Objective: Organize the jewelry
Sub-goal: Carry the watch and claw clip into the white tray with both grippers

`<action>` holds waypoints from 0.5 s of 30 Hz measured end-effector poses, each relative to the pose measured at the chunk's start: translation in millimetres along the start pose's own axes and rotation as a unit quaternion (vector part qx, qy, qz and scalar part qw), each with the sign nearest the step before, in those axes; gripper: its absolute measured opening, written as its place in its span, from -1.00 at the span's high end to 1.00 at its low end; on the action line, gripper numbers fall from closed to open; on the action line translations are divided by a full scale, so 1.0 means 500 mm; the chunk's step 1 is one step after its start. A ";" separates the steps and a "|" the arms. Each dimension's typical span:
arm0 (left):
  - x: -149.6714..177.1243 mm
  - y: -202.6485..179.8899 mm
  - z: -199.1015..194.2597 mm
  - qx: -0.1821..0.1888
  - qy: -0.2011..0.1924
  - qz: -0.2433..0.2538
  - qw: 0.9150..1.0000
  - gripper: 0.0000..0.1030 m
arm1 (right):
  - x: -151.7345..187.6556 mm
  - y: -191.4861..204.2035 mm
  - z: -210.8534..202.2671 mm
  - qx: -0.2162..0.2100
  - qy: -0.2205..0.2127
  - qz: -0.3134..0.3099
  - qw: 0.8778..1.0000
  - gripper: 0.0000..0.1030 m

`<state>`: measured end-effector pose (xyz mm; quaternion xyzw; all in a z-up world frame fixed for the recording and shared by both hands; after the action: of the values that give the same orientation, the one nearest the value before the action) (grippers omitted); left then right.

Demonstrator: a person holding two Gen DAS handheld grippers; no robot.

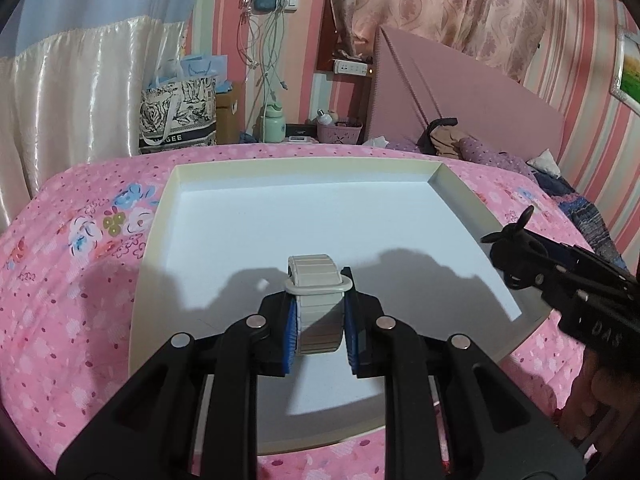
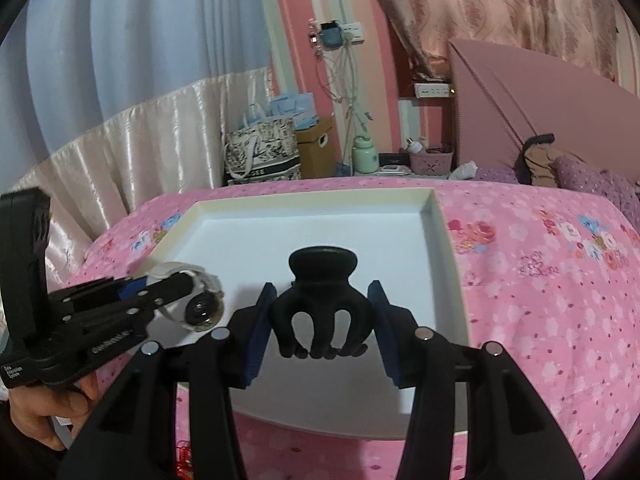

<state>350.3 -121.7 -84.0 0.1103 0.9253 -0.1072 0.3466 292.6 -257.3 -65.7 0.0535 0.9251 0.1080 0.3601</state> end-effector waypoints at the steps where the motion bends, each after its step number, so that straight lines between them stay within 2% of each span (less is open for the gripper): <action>1: 0.001 0.002 0.000 0.001 -0.001 0.000 1.000 0.66 | 0.000 -0.003 0.002 -0.002 0.001 0.003 1.000 0.09; 6: 0.011 0.007 -0.003 0.013 0.001 -0.004 1.000 0.66 | 0.006 -0.009 0.016 -0.010 0.011 0.012 1.000 0.09; 9: 0.018 0.008 0.000 0.014 0.011 -0.002 1.000 0.66 | 0.014 -0.013 0.025 0.001 0.028 0.010 1.000 0.09; 15: 0.044 0.023 0.019 -0.016 0.047 -0.002 0.999 0.66 | 0.069 -0.022 0.060 0.058 0.120 -0.030 0.991 0.08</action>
<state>343.2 -110.7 -107.1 0.1081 0.9425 -0.0873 0.3040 287.5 -256.8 -112.5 0.0333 0.9674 0.0486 0.2463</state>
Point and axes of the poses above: each gripper's, at about its wrist camera, not at the fingertips, and z roughly the way its jaws point, y to its left, x to its underside, the point moved 10 cm from there along z, roughly the way its jaws point, and after that the axes turned 8 degrees about y, right-handed, at the moved point
